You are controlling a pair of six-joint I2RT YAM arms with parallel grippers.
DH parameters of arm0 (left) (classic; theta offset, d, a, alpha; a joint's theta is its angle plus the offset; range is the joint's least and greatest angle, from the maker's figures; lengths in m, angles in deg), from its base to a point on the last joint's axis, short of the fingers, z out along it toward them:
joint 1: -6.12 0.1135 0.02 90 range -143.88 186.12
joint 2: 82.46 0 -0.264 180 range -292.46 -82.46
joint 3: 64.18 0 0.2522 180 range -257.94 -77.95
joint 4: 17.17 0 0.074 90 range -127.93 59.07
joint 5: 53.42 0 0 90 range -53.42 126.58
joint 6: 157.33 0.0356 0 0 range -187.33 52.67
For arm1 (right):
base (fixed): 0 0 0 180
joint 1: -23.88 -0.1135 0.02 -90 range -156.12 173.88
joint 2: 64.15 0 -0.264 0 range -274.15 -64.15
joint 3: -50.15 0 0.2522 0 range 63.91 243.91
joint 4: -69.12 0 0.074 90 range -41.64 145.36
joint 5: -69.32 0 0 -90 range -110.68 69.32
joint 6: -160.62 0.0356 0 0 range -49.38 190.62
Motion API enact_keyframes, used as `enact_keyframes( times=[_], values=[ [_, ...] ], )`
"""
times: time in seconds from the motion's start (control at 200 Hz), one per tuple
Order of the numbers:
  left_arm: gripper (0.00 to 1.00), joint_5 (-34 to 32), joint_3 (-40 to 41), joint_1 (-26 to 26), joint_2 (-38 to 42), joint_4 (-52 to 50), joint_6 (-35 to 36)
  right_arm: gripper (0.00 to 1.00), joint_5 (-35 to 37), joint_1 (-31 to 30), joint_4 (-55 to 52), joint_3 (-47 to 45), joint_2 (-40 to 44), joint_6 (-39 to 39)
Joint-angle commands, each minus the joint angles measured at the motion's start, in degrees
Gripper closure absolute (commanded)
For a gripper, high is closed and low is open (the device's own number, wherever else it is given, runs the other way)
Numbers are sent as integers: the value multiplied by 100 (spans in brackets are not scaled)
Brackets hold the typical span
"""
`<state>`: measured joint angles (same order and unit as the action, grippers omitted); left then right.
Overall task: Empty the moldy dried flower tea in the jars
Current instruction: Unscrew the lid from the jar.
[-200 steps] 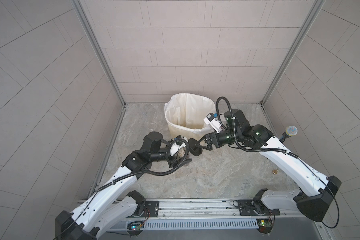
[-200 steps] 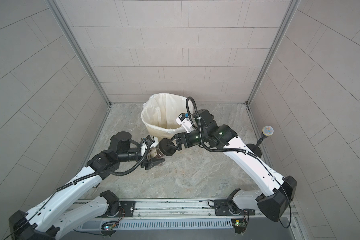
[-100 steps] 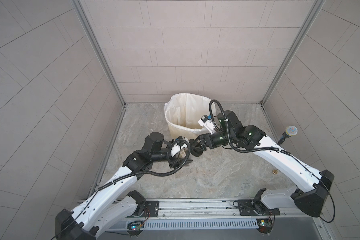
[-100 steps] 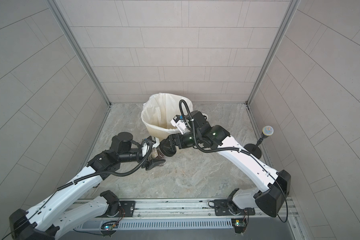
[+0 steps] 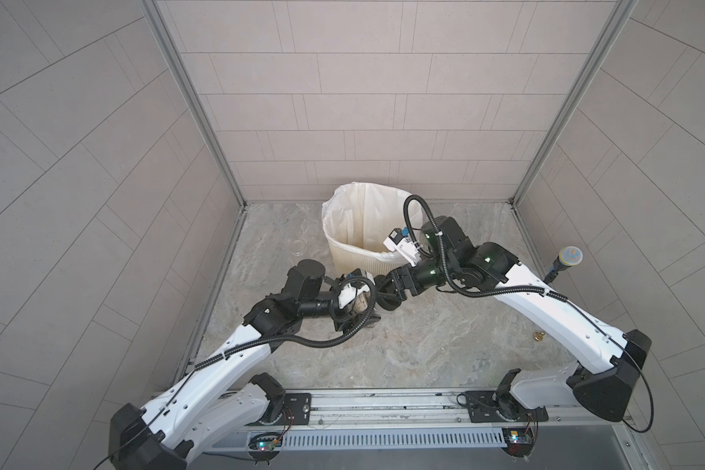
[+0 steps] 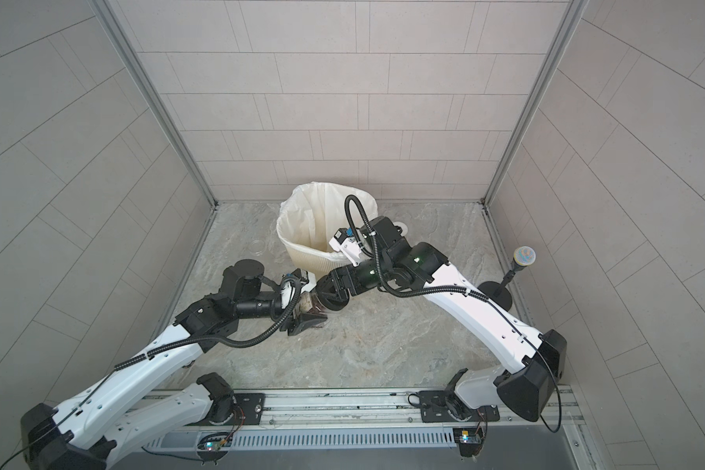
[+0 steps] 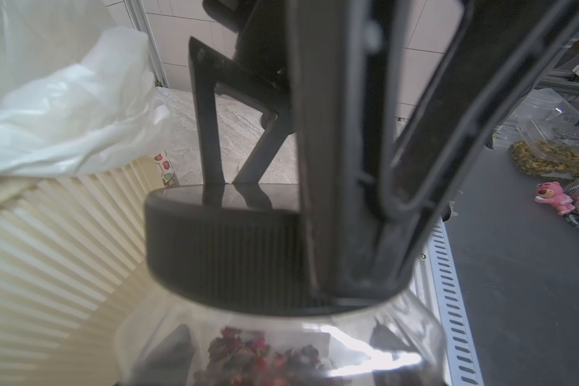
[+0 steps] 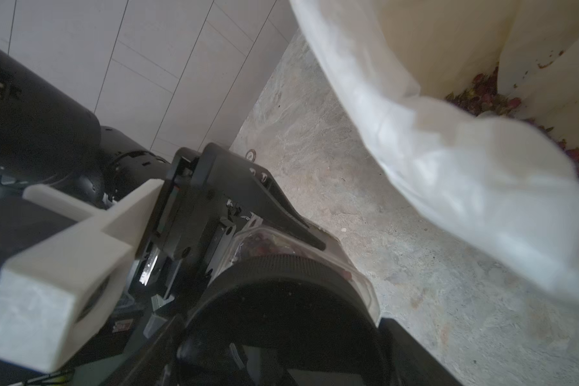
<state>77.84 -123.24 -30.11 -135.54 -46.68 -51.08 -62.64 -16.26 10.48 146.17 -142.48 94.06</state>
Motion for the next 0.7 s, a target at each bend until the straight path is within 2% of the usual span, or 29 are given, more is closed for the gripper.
enact_keyframes(
  times=[0.0, 0.25, 0.45, 0.525, 0.605, 0.695],
  values=[
    [32, 312, -170, 10, 33, 93, -278, 19, 80, -29, -1021, 83, -8, -1511],
    [32, 832, -282, 10, 122, 94, -603, 32, -528, -29, -797, -434, 243, -4003],
    [32, 943, -340, 12, 138, -116, -591, 32, -743, -3, -977, -402, 361, -6171],
    [32, 920, -311, 10, 153, -148, -588, 27, -734, -3, -1080, -298, 349, -6514],
    [32, 854, -266, 11, 166, -148, -580, 15, -783, -3, -1086, -237, 377, -6580],
    [32, 796, -238, 10, 128, -164, -573, 4, -867, -3, -627, -377, 552, -6151]
  ],
)
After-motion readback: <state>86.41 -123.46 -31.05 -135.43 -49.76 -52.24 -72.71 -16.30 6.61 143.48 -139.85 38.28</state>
